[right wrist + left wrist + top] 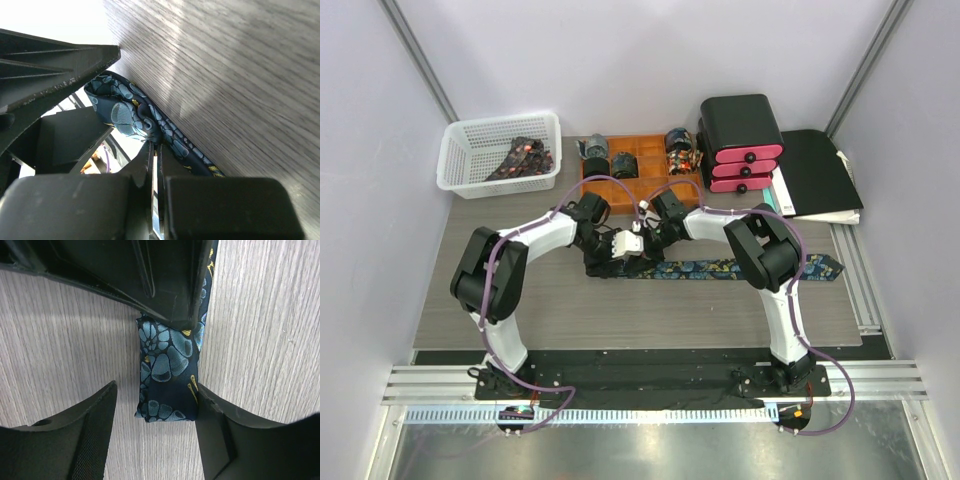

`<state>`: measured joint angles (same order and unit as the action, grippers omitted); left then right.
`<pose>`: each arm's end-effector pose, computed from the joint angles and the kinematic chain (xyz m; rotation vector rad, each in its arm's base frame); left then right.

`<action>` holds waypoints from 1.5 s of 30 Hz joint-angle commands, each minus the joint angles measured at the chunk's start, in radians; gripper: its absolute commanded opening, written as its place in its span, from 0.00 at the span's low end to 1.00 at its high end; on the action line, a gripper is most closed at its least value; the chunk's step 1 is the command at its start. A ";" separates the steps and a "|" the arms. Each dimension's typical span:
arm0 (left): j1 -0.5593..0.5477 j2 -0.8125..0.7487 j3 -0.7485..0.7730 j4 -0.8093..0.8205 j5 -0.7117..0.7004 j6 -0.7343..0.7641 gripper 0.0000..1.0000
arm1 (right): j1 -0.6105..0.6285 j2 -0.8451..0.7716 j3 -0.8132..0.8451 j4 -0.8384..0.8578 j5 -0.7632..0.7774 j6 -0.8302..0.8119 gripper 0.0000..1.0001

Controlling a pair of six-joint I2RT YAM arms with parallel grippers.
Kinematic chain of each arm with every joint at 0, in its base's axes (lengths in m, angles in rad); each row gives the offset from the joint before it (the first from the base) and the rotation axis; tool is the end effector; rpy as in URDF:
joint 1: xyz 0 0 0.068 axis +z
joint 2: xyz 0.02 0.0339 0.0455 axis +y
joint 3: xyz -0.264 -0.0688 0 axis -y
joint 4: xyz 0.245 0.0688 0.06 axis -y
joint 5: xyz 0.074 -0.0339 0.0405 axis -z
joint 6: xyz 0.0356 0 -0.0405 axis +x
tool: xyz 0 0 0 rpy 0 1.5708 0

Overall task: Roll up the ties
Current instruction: Roll the tie at the center of the board.

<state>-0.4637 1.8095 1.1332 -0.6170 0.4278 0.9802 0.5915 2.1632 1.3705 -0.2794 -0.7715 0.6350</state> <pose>0.2977 -0.1654 0.1611 1.8651 1.9930 -0.4757 0.3429 0.2602 0.1127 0.2270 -2.7860 -1.3308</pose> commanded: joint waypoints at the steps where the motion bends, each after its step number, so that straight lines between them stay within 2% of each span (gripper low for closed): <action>1: -0.007 0.021 0.004 -0.047 -0.004 0.044 0.61 | 0.005 0.006 -0.001 0.026 -0.031 0.022 0.01; 3: -0.007 0.013 -0.010 -0.046 -0.001 0.051 0.56 | 0.005 0.003 -0.002 0.035 -0.049 0.034 0.03; 4: -0.007 0.013 -0.013 -0.047 -0.004 0.051 0.50 | 0.005 0.000 -0.001 0.036 -0.058 0.035 0.06; 5: -0.007 0.013 -0.015 -0.047 -0.006 0.054 0.49 | 0.002 -0.005 -0.001 0.036 -0.074 0.043 0.14; 7: -0.007 0.008 -0.024 -0.047 -0.012 0.054 0.45 | -0.005 -0.025 0.001 0.040 -0.078 0.048 0.21; 8: -0.007 0.005 -0.026 -0.047 -0.012 0.060 0.44 | -0.015 -0.031 0.001 0.040 -0.087 0.049 0.29; 10: -0.007 -0.001 -0.036 -0.046 -0.015 0.060 0.43 | -0.025 -0.045 0.005 0.040 -0.092 0.054 0.37; 21: -0.007 0.005 -0.033 -0.049 -0.023 0.046 0.40 | -0.035 -0.025 0.038 0.074 -0.092 0.084 0.40; 26: -0.009 0.002 -0.035 -0.055 -0.017 0.051 0.38 | -0.035 -0.034 0.052 0.097 -0.107 0.104 0.44; 30: -0.010 0.004 -0.035 -0.059 -0.018 0.052 0.38 | -0.033 -0.031 0.048 0.118 -0.107 0.124 0.44; 33: -0.012 0.005 -0.036 -0.061 -0.020 0.049 0.37 | -0.035 -0.028 0.044 0.123 -0.098 0.121 0.38; 34: -0.012 0.004 -0.036 -0.061 -0.023 0.049 0.37 | -0.035 -0.028 0.036 0.121 -0.097 0.118 0.31; 36: -0.012 0.007 -0.036 -0.059 -0.027 0.048 0.37 | -0.036 -0.031 0.027 0.106 -0.080 0.097 0.23; 37: -0.012 0.008 -0.036 -0.062 -0.030 0.045 0.37 | -0.036 -0.031 0.022 0.098 -0.077 0.085 0.15; 40: -0.010 0.004 -0.041 -0.064 -0.034 0.044 0.38 | -0.038 -0.031 0.018 0.040 -0.042 0.035 0.01; 45: 0.002 -0.010 -0.042 -0.076 -0.020 0.043 0.42 | -0.039 -0.017 0.013 -0.004 0.015 -0.017 0.01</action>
<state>-0.4694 1.8050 1.1271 -0.6292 0.4213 1.0225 0.5541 2.1647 1.3861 -0.2333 -0.8097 0.6834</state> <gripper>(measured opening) 0.396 0.042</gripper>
